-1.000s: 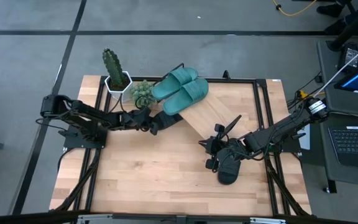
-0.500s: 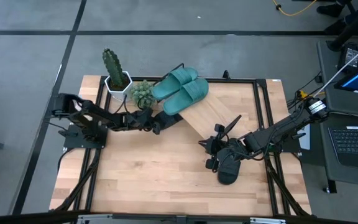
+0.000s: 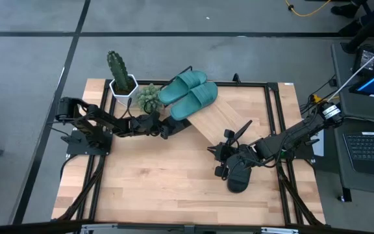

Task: Pick and place slides into the shelf
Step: Put the top black slides on the shelf

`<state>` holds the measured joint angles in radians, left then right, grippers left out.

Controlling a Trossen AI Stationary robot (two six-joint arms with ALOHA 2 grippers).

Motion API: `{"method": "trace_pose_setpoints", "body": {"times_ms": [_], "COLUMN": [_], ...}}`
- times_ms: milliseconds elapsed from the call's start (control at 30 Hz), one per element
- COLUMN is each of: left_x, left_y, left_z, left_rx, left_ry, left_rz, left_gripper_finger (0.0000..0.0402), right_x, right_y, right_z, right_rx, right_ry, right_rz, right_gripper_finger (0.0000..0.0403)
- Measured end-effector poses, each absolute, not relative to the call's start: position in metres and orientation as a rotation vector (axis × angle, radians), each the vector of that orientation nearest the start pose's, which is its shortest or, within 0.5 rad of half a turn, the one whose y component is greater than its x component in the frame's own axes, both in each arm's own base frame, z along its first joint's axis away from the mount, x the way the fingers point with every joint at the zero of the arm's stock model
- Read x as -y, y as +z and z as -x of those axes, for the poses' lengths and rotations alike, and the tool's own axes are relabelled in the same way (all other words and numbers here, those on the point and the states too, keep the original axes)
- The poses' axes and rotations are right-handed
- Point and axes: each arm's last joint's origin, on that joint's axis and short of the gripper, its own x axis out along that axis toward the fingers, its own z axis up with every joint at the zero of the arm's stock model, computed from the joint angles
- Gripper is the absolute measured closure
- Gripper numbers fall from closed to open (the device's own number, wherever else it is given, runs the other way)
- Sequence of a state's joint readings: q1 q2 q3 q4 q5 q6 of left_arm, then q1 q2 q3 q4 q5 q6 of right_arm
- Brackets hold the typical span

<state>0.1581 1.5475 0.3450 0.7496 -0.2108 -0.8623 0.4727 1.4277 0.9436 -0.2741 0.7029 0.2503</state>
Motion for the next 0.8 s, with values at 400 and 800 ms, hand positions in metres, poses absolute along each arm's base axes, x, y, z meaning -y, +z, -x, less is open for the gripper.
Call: {"method": "trace_pose_setpoints", "body": {"times_ms": [400, 800], "left_x": [-0.0500, -0.0481], "left_y": [0.1181, 0.1186], "left_z": [-0.2390, -0.2397], "left_rx": [-0.261, -0.281], "left_ry": [0.570, 0.538], "left_rz": [0.818, 0.751], "left_gripper_finger": [0.0193, 0.0348], "right_x": [-0.1164, -0.1165], "right_y": [0.2421, 0.2421], "right_z": [-0.2688, -0.2688], "right_rx": [-0.596, -0.596], "right_ry": [-0.295, -0.295], "right_rz": [0.180, 0.179], "right_gripper_finger": [0.0379, 0.0379]}}
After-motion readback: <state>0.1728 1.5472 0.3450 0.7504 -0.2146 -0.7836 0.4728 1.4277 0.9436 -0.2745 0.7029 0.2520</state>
